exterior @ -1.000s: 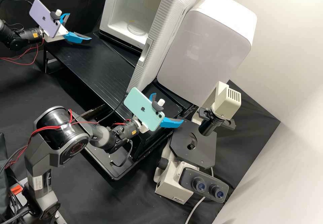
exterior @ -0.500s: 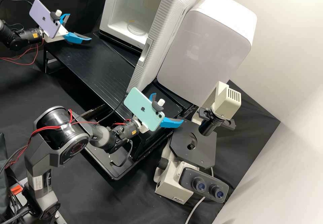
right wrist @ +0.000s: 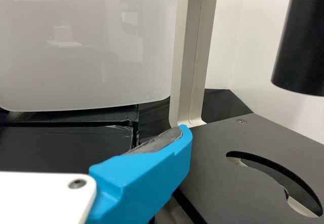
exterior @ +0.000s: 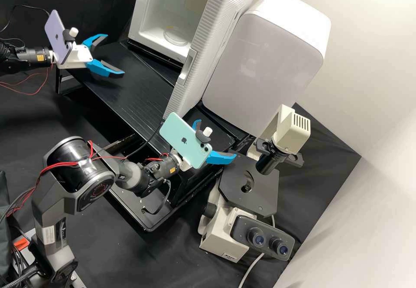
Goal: Take the petri dish out of the incubator
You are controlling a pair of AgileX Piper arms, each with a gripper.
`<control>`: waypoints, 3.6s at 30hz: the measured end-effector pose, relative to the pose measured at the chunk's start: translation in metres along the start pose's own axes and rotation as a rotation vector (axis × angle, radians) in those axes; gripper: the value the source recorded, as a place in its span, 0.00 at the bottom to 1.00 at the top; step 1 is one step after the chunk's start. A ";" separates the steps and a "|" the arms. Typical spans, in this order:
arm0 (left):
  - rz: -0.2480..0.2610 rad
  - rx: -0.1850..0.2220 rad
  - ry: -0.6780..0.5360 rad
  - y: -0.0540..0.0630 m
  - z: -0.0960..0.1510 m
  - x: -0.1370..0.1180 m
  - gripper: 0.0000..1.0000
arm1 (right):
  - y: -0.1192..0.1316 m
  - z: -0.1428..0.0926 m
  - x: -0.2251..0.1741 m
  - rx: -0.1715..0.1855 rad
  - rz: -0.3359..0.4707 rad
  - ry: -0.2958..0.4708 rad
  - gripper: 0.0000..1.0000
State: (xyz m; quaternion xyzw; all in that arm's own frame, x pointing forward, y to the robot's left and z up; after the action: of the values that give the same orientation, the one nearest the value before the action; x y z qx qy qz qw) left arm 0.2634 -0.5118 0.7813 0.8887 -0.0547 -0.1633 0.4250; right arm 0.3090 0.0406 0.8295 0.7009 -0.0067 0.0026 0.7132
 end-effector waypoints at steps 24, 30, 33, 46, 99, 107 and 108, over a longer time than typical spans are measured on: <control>0.045 0.017 -0.242 0.027 0.051 0.024 1.00 | 0.000 0.000 0.000 0.000 0.000 0.000 1.00; 0.037 0.005 -0.176 0.041 0.042 0.052 1.00 | 0.000 0.000 0.000 0.000 0.000 0.000 1.00; 0.025 -0.018 -0.155 0.044 0.039 0.065 1.00 | 0.000 0.000 0.000 0.000 0.000 0.000 1.00; -0.007 -0.053 -0.126 0.058 0.041 0.118 1.00 | 0.000 0.000 0.000 0.000 0.000 0.000 1.00; -0.045 -0.259 0.203 0.070 -0.020 0.199 1.00 | 0.000 0.000 0.000 0.000 0.000 0.000 1.00; -0.060 -0.243 0.236 0.076 -0.023 0.208 1.00 | 0.000 0.000 0.000 0.000 0.000 0.000 1.00; -0.055 -0.247 0.240 0.078 -0.023 0.209 1.00 | 0.000 0.000 0.000 0.000 0.000 0.000 1.00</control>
State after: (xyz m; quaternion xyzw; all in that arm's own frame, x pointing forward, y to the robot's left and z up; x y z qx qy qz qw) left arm 0.4711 -0.5935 0.8046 0.8439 0.0413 -0.0732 0.5299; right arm 0.3090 0.0406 0.8295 0.7009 -0.0067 0.0026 0.7132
